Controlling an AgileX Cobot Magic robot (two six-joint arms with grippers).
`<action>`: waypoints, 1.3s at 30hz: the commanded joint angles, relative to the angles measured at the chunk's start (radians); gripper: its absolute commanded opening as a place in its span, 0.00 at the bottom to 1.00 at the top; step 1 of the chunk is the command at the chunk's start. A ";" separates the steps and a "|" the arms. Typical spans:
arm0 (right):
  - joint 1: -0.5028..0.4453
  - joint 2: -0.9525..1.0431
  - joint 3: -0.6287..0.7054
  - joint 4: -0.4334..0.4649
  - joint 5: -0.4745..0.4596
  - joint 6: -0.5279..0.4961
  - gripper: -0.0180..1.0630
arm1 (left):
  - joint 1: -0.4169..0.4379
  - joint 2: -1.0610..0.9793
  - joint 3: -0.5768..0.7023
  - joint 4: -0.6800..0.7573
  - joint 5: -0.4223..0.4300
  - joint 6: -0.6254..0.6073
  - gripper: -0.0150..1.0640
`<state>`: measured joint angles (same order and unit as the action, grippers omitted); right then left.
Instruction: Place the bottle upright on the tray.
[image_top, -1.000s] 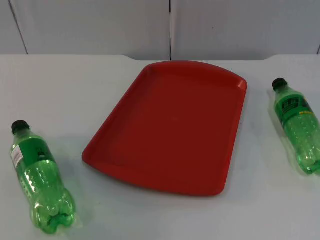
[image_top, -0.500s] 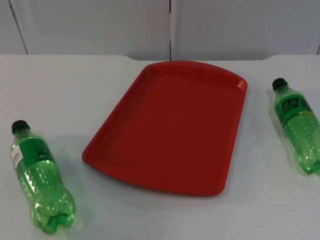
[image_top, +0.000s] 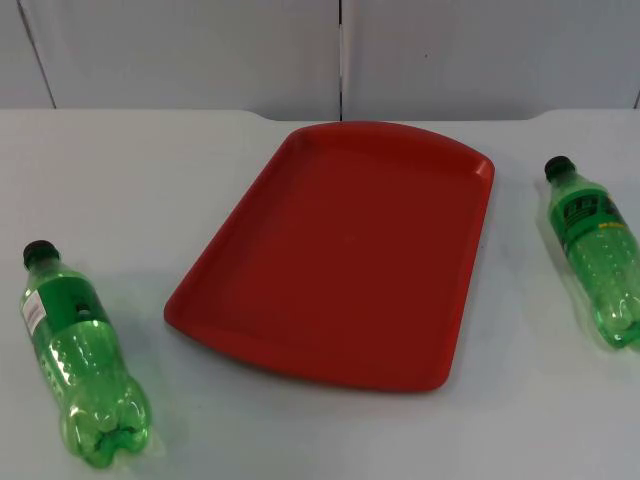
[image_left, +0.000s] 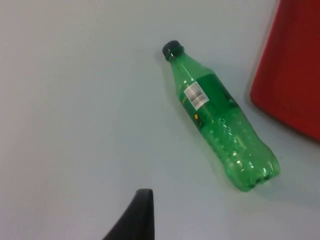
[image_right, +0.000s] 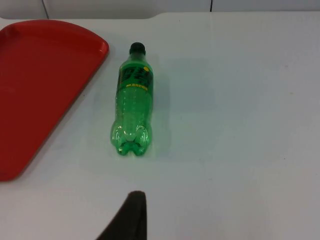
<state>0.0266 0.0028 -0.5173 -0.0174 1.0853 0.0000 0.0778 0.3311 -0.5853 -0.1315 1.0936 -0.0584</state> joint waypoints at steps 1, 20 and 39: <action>-0.009 -0.003 0.002 0.001 -0.007 -0.007 0.99 | 0.002 0.051 -0.008 -0.042 -0.019 0.001 0.99; -0.009 -0.003 0.002 0.001 -0.007 -0.007 0.99 | 0.002 0.493 -0.008 -0.231 -0.287 0.087 0.99; -0.009 -0.003 0.002 0.001 -0.007 -0.007 0.99 | 0.002 0.987 -0.269 -0.270 -0.366 0.087 0.99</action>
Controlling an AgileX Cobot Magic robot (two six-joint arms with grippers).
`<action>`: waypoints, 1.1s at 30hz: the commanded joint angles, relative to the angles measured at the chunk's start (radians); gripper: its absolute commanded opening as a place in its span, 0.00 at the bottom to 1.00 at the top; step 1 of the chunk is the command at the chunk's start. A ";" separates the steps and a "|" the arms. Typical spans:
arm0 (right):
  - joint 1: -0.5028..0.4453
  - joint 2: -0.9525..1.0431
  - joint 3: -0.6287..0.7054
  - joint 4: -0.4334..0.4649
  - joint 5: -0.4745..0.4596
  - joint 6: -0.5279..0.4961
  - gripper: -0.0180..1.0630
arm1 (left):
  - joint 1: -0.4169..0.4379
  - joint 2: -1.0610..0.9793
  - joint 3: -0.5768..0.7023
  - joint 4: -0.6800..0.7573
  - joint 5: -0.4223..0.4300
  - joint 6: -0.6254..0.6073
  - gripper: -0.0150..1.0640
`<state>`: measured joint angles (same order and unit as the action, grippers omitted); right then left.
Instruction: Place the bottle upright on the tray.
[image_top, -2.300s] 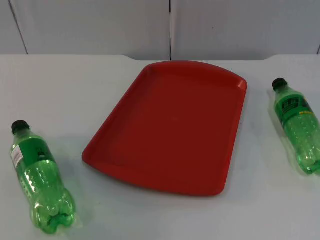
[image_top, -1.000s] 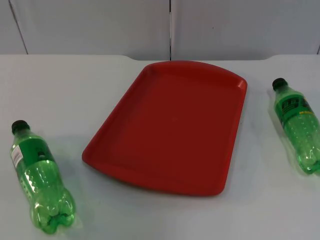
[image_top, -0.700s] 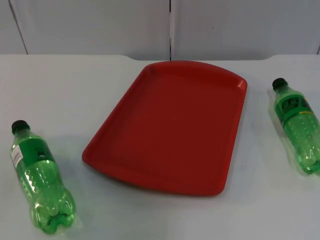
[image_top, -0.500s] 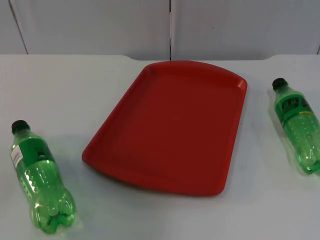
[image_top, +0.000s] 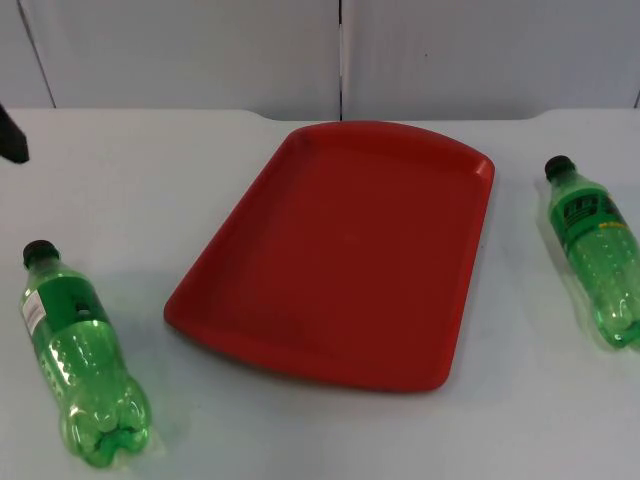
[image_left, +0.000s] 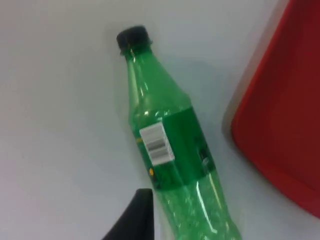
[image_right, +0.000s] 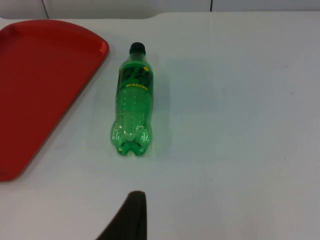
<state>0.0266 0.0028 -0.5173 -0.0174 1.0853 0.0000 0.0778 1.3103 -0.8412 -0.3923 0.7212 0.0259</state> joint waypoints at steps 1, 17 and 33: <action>-0.009 -0.003 0.002 0.001 -0.007 -0.007 0.99 | 0.002 0.038 -0.036 -0.009 0.015 0.003 0.99; -0.009 -0.003 0.002 0.001 -0.007 -0.007 0.99 | -0.018 0.298 -0.121 0.089 -0.026 -0.154 0.99; -0.009 -0.003 0.002 0.000 -0.007 -0.007 0.99 | -0.205 0.494 -0.240 0.498 0.019 -0.575 0.99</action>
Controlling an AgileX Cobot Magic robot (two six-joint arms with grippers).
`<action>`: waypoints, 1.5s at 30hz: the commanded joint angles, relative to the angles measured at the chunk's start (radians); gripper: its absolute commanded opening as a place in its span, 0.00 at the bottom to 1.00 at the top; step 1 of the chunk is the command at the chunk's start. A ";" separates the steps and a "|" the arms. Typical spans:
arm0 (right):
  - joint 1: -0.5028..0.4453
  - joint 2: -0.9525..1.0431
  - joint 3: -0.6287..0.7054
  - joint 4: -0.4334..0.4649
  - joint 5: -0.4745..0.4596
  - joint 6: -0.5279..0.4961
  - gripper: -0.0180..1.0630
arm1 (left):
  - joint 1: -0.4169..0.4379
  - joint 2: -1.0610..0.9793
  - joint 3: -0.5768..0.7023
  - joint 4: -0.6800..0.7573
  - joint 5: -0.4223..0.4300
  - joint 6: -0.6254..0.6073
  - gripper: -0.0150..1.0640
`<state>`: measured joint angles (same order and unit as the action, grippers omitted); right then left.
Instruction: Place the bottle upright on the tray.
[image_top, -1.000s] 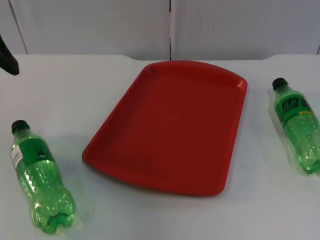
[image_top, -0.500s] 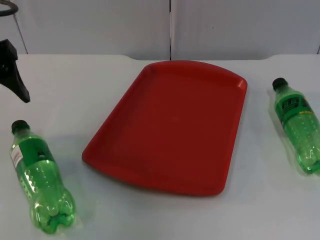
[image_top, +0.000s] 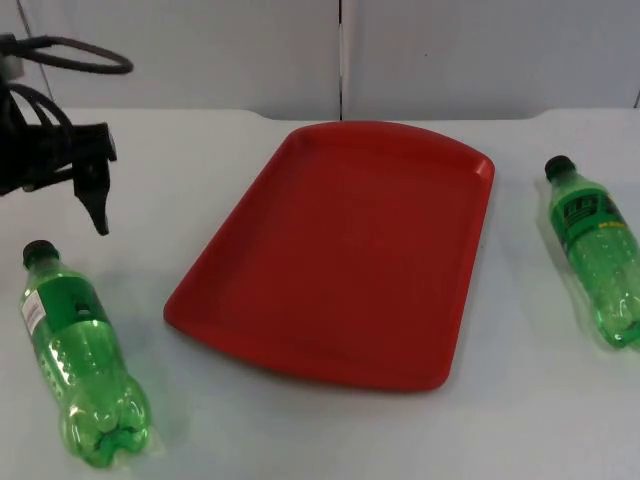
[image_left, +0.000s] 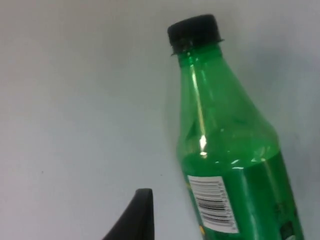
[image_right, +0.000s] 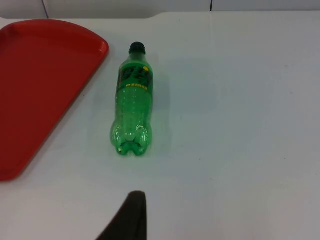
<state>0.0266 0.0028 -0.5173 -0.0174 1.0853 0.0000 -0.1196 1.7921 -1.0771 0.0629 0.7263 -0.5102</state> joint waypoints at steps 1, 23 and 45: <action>-0.009 -0.003 0.002 0.000 -0.007 -0.007 0.99 | -0.008 0.023 -0.004 0.056 0.019 -0.074 0.99; -0.009 -0.003 0.002 0.000 -0.007 -0.007 0.99 | -0.026 0.169 0.028 -0.042 -0.166 -0.160 0.99; -0.009 -0.003 0.002 0.003 -0.007 -0.007 0.99 | -0.026 0.281 0.054 0.017 -0.276 -0.220 0.99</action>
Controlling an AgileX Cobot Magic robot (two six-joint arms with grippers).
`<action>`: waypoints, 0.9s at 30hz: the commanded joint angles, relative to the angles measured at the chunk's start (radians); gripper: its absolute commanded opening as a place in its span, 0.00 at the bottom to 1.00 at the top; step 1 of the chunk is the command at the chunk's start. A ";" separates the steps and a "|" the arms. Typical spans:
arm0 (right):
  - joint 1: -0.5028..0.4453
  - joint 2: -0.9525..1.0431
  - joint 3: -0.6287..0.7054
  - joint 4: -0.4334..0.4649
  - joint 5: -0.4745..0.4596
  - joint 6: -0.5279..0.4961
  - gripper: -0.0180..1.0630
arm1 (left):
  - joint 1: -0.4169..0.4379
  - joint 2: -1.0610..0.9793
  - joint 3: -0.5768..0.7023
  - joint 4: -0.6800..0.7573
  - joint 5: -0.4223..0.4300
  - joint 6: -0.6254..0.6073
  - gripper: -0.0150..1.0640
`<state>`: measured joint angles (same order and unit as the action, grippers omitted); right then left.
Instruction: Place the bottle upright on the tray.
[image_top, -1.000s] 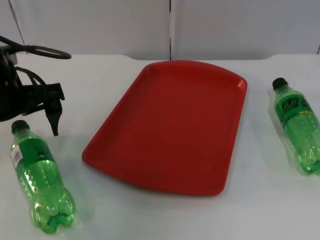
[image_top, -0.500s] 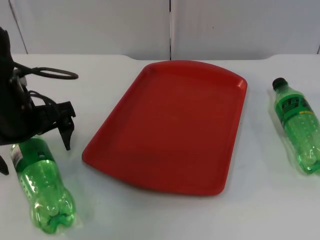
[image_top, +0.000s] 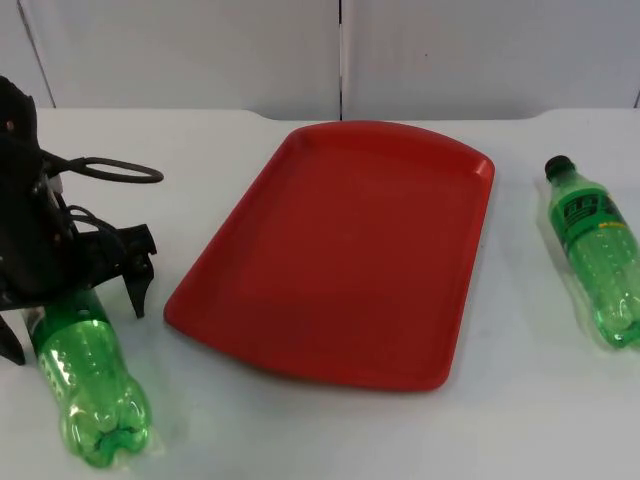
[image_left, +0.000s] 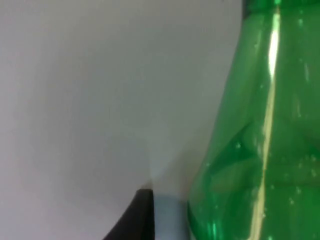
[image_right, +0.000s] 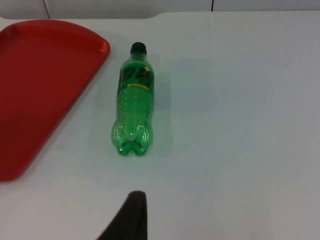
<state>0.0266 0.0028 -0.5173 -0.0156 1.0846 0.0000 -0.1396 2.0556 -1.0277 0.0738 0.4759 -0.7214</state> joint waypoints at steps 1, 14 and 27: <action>-0.009 -0.003 0.002 0.001 -0.006 -0.007 0.99 | -0.006 0.018 0.005 0.006 -0.026 -0.009 0.99; -0.009 -0.003 0.002 0.001 -0.006 -0.005 0.99 | -0.006 0.018 0.005 0.011 0.034 0.002 0.12; -0.009 -0.003 0.002 -0.001 -0.006 -0.008 0.99 | -0.006 -0.151 0.005 -0.060 -0.009 0.068 0.01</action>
<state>0.0266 0.0028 -0.5173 -0.0156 1.0846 0.0000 -0.1396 1.9705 -1.0238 0.0508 0.5047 -0.6785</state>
